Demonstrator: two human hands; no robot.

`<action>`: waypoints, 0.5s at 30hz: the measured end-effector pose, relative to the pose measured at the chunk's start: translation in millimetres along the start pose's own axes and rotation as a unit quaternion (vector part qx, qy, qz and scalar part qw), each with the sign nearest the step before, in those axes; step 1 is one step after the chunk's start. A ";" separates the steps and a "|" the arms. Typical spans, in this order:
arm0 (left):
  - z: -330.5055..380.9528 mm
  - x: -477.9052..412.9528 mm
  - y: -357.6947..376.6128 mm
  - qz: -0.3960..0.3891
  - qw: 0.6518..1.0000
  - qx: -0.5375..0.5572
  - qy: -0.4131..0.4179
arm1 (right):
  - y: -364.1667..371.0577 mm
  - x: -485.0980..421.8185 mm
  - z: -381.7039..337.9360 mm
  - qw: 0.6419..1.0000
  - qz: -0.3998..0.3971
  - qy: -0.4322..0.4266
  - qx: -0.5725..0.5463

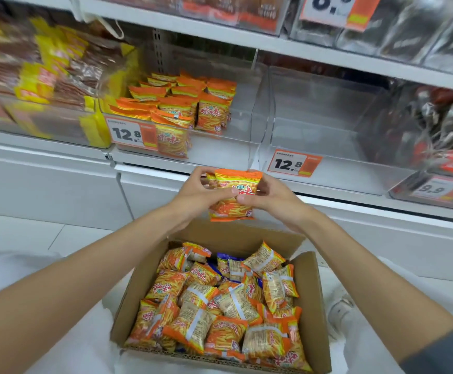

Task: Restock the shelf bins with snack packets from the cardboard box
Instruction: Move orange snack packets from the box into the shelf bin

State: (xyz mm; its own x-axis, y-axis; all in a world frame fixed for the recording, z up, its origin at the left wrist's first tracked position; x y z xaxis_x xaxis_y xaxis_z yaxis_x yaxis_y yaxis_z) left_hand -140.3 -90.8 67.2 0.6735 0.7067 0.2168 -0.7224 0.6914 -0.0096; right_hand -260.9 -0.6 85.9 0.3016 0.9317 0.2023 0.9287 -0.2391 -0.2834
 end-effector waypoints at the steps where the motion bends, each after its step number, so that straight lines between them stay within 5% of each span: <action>1: 19.2 -2.2 -7.1 0.008 1.000 -0.004 0.022 | -2.6 -5.2 -18.2 1.000 0.003 -0.012 0.001; 10: 162.3 -77.9 -47.7 0.016 0.975 -0.145 0.170 | -42.1 -80.3 -128.9 0.986 0.136 -0.081 -0.047; 15: 150.4 -149.5 -66.4 -0.019 0.912 -0.399 0.090 | -38.1 -145.0 -95.2 0.991 0.121 0.012 -0.050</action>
State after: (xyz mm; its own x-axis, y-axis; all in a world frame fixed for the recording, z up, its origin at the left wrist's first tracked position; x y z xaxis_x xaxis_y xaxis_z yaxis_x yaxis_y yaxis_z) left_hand -216.6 -264.9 182.2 0.7624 0.6434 0.0693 -0.4023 0.5551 -0.7281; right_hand -319.5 -152.6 156.6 0.5223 0.8372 0.1621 0.8449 -0.4823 -0.2314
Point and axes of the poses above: each hand's wrist, its own x-axis away from the middle knuckle, its own y-axis out of the palm, z = x × y, the point moved 9 cm from there along -x, towards the middle knuckle
